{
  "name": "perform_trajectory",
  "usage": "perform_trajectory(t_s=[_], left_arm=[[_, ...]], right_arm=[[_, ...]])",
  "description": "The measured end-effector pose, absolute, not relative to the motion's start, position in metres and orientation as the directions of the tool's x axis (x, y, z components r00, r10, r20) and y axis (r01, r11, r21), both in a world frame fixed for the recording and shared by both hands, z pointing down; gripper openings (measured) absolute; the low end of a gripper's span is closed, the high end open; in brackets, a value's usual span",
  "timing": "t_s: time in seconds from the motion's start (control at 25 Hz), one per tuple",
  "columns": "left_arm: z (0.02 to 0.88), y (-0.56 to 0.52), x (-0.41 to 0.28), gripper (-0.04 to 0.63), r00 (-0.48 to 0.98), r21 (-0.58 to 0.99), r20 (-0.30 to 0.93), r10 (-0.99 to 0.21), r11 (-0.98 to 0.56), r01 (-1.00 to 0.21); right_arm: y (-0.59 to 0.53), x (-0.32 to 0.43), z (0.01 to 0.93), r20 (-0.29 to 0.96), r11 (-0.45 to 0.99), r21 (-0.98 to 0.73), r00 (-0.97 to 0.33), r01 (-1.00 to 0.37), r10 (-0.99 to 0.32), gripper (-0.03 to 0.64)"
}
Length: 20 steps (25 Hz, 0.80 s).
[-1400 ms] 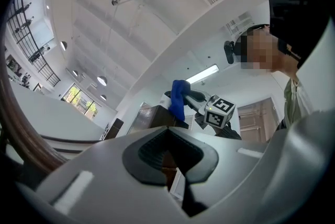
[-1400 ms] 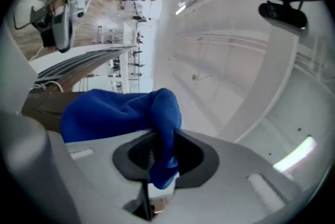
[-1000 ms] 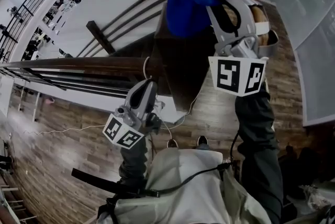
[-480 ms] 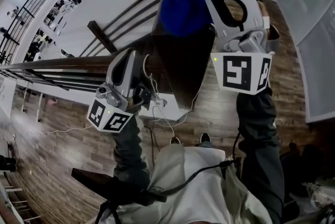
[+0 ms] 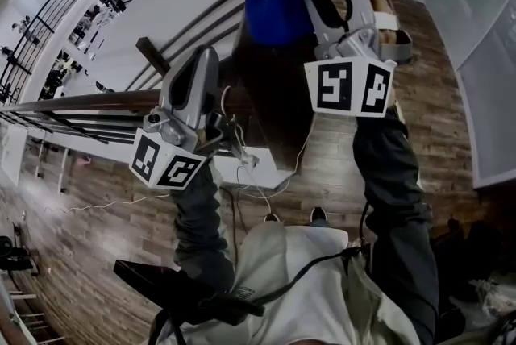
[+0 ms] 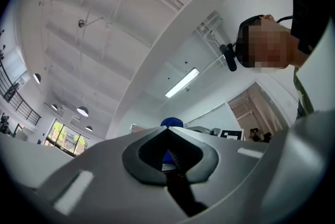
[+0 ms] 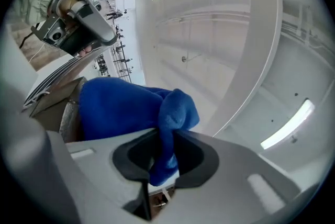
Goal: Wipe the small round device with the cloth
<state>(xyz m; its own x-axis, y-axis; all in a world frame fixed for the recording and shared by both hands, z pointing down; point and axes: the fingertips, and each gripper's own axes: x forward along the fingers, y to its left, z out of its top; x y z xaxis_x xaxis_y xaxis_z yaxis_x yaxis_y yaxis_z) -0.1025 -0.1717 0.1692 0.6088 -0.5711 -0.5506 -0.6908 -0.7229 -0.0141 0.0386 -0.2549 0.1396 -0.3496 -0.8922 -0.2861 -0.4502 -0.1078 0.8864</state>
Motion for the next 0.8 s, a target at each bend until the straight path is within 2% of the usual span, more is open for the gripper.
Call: perform_trajectory(t_s=[0.12, 0.28, 0.36, 0.44, 0.56, 0.68, 0.8], left_arm=[[0.166, -0.168, -0.102, -0.002, 0.608, -0.017, -0.556, -0.566, -0.724, -0.689], [0.162, -0.162, -0.099, -0.002, 0.610, -0.022, -0.566, -0.555, -0.729, -0.684], [0.165, -0.161, -0.096, -0.002, 0.613, -0.023, -0.567, -0.550, -0.734, -0.679], [0.167, -0.160, -0.095, -0.002, 0.617, -0.021, -0.566, -0.547, -0.738, -0.674], [0.170, -0.158, -0.098, -0.002, 0.614, -0.014, -0.566, -0.550, -0.739, -0.674], [0.176, -0.157, -0.104, -0.002, 0.606, -0.006, -0.565, -0.559, -0.732, -0.681], [0.177, -0.155, -0.110, -0.002, 0.600, -0.002, -0.561, -0.570, -0.724, -0.690]], right_arm=[[-0.255, 0.045, 0.159, -0.215, -0.050, 0.901, -0.342, -0.432, -0.915, 0.070], [-0.257, 0.055, 0.191, -0.045, 0.084, 0.930, -0.338, -0.359, -0.940, 0.070], [-0.252, 0.063, 0.179, -0.100, 0.026, 0.929, -0.319, -0.368, -0.942, 0.071], [-0.242, 0.064, 0.146, -0.225, -0.103, 0.921, -0.297, -0.377, -0.928, 0.071], [-0.229, 0.043, 0.099, -0.352, -0.258, 0.914, -0.299, -0.312, -0.887, 0.071], [-0.232, 0.006, 0.087, -0.357, -0.320, 0.934, -0.337, -0.162, -0.871, 0.071], [-0.239, -0.028, 0.102, -0.285, -0.315, 0.949, -0.383, 0.016, -0.879, 0.071]])
